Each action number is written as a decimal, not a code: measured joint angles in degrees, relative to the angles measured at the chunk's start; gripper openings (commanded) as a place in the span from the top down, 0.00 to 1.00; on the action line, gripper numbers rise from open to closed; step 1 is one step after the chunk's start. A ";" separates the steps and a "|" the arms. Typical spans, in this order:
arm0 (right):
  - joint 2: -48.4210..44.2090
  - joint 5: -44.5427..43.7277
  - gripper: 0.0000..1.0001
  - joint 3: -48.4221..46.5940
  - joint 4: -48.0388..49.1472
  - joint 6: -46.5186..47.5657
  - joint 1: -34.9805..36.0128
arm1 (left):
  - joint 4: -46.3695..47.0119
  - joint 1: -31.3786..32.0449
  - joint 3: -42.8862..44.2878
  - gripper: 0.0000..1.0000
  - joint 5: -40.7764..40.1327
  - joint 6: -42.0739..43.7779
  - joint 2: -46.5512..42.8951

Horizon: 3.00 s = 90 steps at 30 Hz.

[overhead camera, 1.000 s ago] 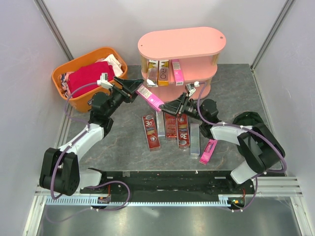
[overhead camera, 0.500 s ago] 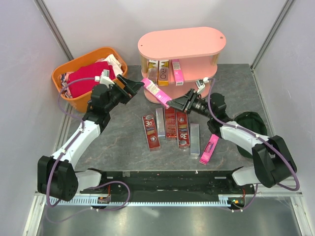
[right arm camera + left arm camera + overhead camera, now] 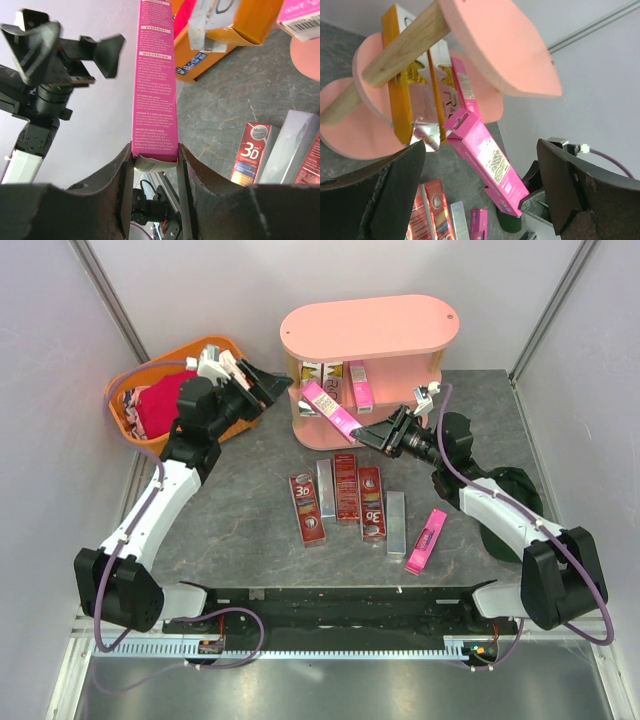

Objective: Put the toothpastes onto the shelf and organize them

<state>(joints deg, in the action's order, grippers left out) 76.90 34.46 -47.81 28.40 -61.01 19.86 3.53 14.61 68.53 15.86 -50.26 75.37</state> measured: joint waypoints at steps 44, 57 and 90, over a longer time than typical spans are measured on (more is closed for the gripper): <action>11.96 -10.23 0.92 -13.79 -5.11 1.81 -13.53 | -2.75 0.04 -9.05 0.01 4.07 2.40 -1.60; 12.09 -14.36 0.94 -8.07 -3.06 -1.25 -12.92 | -2.03 0.15 -9.05 0.01 5.73 2.38 -0.83; 14.71 -35.87 0.72 -2.12 7.56 -14.36 0.81 | -1.62 0.59 -9.09 0.02 6.91 2.38 0.00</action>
<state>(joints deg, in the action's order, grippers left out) 91.61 -1.41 -49.93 35.97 -75.37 20.67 1.91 15.20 59.44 22.76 -47.88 75.37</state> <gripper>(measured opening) 0.416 0.988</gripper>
